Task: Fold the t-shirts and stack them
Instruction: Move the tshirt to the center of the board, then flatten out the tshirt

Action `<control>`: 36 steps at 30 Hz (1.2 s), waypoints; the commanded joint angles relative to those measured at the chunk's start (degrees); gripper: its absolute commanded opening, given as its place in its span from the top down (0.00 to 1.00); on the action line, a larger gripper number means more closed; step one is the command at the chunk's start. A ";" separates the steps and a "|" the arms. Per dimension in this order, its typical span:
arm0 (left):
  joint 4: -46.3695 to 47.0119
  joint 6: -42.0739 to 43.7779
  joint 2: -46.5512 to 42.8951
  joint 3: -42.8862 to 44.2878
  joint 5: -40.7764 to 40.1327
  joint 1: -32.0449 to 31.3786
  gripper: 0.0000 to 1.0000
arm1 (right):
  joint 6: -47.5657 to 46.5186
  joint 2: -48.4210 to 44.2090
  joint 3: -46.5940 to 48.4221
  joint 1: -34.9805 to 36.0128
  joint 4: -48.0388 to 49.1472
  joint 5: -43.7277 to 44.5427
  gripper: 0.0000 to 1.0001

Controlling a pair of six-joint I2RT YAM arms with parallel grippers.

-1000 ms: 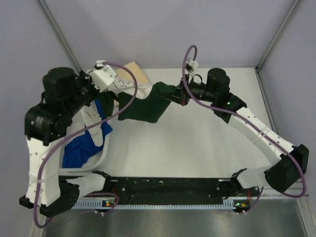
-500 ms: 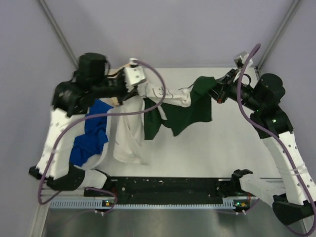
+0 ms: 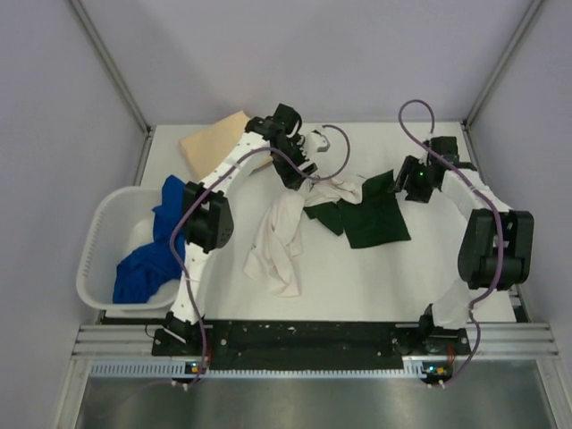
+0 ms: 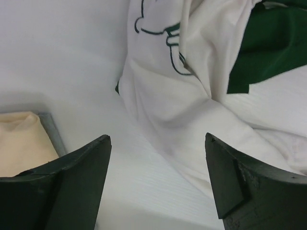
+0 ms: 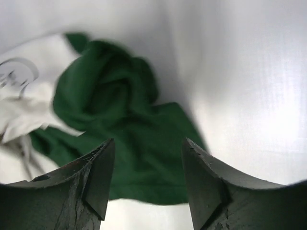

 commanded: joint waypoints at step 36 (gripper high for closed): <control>19.46 -0.61 -30.50 -66.59 -11.93 -25.54 0.63 | -0.35 -19.82 -6.28 2.13 -3.65 12.98 1.00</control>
